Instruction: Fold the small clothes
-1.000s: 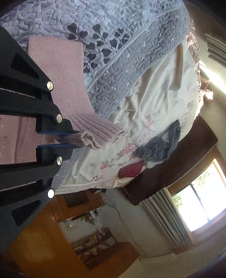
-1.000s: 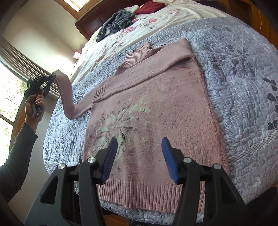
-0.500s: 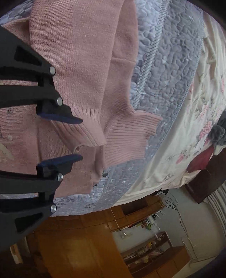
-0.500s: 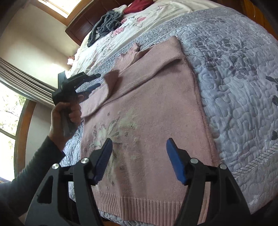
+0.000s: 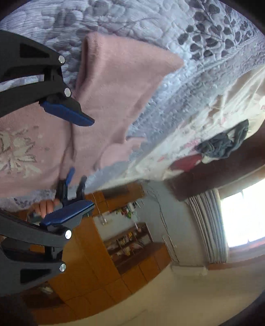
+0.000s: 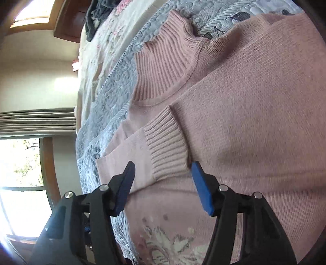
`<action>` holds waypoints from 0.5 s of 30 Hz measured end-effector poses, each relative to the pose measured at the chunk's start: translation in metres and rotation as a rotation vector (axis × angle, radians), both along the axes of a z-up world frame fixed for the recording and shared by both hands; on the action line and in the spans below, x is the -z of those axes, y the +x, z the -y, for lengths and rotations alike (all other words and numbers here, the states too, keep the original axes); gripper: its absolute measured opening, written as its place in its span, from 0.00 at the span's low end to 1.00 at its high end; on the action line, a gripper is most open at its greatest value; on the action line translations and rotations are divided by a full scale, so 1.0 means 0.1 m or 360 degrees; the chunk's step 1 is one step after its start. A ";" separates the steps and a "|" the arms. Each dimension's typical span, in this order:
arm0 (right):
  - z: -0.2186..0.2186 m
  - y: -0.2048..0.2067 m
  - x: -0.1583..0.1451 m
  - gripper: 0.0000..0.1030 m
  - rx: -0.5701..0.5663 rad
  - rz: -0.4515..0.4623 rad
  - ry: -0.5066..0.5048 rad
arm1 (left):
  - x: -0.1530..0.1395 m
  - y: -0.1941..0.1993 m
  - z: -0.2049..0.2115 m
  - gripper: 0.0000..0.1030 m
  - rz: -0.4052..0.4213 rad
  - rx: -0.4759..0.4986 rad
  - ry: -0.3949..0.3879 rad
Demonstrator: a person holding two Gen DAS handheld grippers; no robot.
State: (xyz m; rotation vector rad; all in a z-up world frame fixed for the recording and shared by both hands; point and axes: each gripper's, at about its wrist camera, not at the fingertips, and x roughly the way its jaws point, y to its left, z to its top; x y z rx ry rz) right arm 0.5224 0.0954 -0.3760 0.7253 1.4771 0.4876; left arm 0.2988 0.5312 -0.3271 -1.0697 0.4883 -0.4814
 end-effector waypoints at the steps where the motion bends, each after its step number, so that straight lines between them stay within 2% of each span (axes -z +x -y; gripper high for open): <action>1: -0.01 0.06 0.08 0.57 0.0013 -0.0041 -0.0027 | 0.05 0.02 -0.09 0.75 -0.0022 -0.0041 -0.0020; 2: -0.03 0.08 0.13 0.57 0.0026 -0.0057 -0.0035 | 0.17 0.02 -0.18 0.75 -0.0070 -0.0085 -0.0101; 4: -0.10 0.10 0.20 0.57 0.0009 -0.0085 0.0000 | 0.38 0.01 -0.34 0.75 -0.0088 -0.0118 -0.0351; 7: -0.19 0.09 0.25 0.56 0.0001 -0.0080 0.0017 | 0.36 -0.04 -0.46 0.75 -0.0038 -0.0165 -0.0386; 8: -0.20 0.09 0.25 0.49 0.0015 -0.0074 0.0000 | 0.35 -0.06 -0.48 0.75 -0.0027 -0.0178 -0.0393; 9: -0.21 0.11 0.24 0.32 0.0030 -0.0067 -0.0017 | 0.36 -0.08 -0.51 0.75 -0.0027 -0.0198 -0.0401; 11: -0.20 0.11 0.12 0.10 0.0060 -0.0017 -0.0051 | 0.43 -0.12 -0.57 0.75 -0.0055 -0.0244 -0.0420; 12: -0.22 0.14 0.02 0.06 0.0055 0.0017 -0.0059 | 0.47 -0.18 -0.61 0.75 -0.0070 -0.0270 -0.0438; 15: -0.27 0.14 -0.45 0.05 -0.0041 0.0174 -0.0086 | 0.55 -0.24 -0.67 0.75 -0.0069 -0.0318 -0.0496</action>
